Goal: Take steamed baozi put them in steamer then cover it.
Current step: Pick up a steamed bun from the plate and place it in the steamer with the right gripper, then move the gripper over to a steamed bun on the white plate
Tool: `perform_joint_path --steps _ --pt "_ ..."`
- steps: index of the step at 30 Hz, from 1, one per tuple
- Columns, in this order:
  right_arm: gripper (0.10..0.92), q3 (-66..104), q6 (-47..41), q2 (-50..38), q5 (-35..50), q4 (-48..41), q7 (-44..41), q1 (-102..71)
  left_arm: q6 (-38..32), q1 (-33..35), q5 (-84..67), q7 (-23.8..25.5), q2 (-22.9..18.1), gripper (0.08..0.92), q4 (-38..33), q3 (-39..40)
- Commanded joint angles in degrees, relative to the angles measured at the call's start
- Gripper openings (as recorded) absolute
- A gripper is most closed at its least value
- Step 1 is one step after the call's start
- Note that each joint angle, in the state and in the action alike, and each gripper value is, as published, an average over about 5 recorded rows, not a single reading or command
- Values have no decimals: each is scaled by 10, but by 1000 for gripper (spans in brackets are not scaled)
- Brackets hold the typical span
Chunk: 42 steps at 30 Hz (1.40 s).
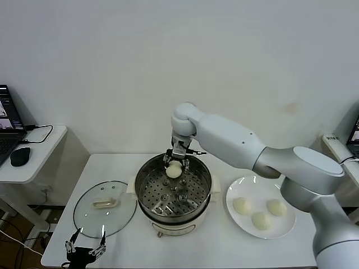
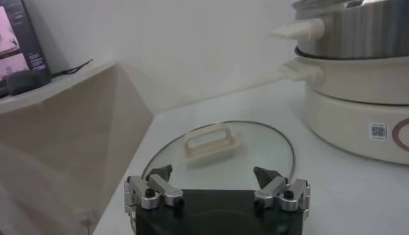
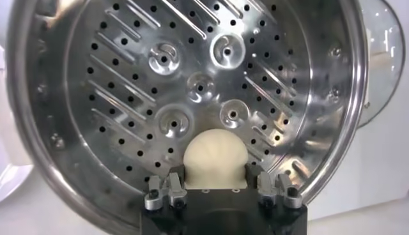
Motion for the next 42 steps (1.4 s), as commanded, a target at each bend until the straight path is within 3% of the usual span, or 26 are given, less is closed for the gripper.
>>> perform_joint_path --steps 1,9,17,23,28,33,42 --pt "628 -2 -5 5 -12 -14 44 -4 0 0 1 0 0 823 1 1" --pt "815 -12 -35 -8 57 7 11 11 0 -6 1 -4 -2 823 6 1" --pt "823 -4 -152 -109 266 102 -33 74 1 -1 3 3 -1 823 -1 1" --pt "822 -11 -360 -242 397 177 5 127 5 0 3 9 1 823 -10 0" --pt "823 2 -508 -335 415 222 10 130 6 -1 2 11 7 823 -15 4" --pt "822 -7 -600 -431 366 267 -19 115 9 -4 2 17 24 823 -19 15" --pt "823 -23 -658 -525 314 352 -28 52 12 0 3 19 33 823 -25 22"
